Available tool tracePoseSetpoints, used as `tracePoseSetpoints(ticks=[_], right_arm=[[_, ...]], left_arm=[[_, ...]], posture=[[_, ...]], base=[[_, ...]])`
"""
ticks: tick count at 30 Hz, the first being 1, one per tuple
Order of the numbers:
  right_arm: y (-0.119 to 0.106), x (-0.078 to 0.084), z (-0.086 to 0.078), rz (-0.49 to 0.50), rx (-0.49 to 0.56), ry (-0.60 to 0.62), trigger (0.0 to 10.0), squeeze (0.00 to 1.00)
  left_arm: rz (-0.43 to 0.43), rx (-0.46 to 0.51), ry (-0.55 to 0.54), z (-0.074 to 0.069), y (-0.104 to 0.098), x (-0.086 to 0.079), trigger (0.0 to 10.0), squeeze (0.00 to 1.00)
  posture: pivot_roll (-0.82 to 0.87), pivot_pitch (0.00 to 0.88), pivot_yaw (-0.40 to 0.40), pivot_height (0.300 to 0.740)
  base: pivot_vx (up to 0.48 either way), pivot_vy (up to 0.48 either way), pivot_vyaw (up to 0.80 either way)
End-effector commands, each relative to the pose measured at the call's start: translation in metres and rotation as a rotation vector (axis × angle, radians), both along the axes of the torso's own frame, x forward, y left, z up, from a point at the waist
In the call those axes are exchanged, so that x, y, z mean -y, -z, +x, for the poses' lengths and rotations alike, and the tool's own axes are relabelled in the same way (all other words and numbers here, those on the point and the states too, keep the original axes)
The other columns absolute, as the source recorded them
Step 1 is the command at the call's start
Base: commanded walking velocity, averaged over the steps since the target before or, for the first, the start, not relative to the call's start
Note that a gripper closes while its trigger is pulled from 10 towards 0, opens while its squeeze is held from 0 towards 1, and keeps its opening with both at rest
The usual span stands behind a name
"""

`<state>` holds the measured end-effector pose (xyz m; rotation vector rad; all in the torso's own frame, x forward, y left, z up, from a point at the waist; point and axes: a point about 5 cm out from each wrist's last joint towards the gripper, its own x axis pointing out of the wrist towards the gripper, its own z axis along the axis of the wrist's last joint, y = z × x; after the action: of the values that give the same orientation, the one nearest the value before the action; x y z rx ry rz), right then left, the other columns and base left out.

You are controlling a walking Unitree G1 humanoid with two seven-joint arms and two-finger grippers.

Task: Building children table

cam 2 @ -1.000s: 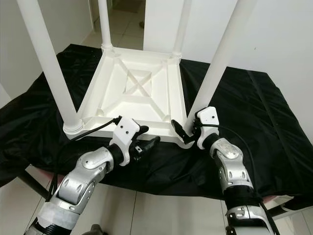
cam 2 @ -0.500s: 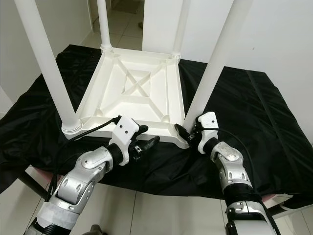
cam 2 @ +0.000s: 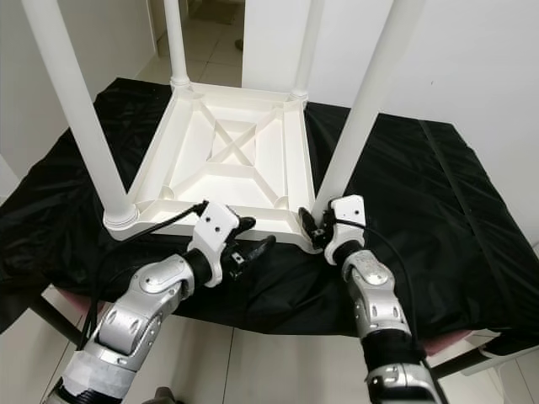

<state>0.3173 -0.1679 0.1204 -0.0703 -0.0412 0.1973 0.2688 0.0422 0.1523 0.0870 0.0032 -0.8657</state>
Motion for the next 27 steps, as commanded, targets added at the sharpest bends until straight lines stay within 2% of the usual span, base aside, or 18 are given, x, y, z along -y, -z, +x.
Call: tracePoseSetpoints(ticks=[1, 7, 10, 15, 16, 20, 21, 27], right_arm=[[0.001, -0.002, -0.002, -0.05, -0.017, 0.151, 0.0, 0.0], [0.003, -0.01, -0.003, -0.027, -0.046, 0.355, 0.0, 0.0], [-0.003, -0.019, -0.002, 0.005, -0.027, 0.35, 0.0, 0.0], [-0.005, -0.019, -0.002, 0.027, -0.03, 0.323, 0.0, 0.0], [-0.005, -0.02, -0.003, 0.033, -0.038, 0.317, 10.0, 0.0], [-0.006, -0.021, -0.003, 0.042, -0.04, 0.309, 10.0, 0.0], [-0.01, -0.02, -0.003, 0.045, -0.024, 0.314, 10.0, 1.0], [-0.014, -0.015, -0.001, 0.065, -0.002, 0.268, 10.0, 1.0]], left_arm=[[0.009, -0.003, -0.04, 0.002, 0.0, 0.0, 10.0, 0.0], [0.006, 0.0, -0.039, 0.003, 0.0, 0.001, 10.0, 0.0], [0.005, -0.001, -0.037, 0.001, 0.0, 0.002, 10.0, 0.0], [0.007, -0.002, -0.039, 0.0, 0.001, 0.001, 10.0, 0.0], [0.007, -0.003, -0.042, 0.001, 0.001, 0.0, 10.0, 0.0], [0.007, -0.003, -0.045, 0.001, 0.001, 0.0, 10.0, 0.0], [0.007, -0.001, -0.044, 0.0, 0.001, 0.0, 10.0, 0.0], [0.009, 0.001, -0.04, 0.0, 0.001, 0.0, 10.0, 0.0]], posture=[[0.04, 0.002, -0.061, 0.74], [0.04, 0.0, -0.062, 0.74], [0.04, 0.0, -0.063, 0.74], [0.05, 0.0, -0.069, 0.74], [0.05, 0.0, -0.069, 0.74], [0.05, 0.0, -0.069, 0.74], [0.05, 0.0, -0.069, 0.74], [0.05, 0.0, -0.069, 0.74]], base=[[0.0, 0.0, 0.0], [0.0, 0.0, 0.0], [0.0, 0.0, 0.0], [0.0, 0.0, 0.0], [0.0, 0.0, 0.0], [0.0, 0.0, 0.0], [0.0, 0.0, 0.0], [0.0, 0.0, 0.0]])
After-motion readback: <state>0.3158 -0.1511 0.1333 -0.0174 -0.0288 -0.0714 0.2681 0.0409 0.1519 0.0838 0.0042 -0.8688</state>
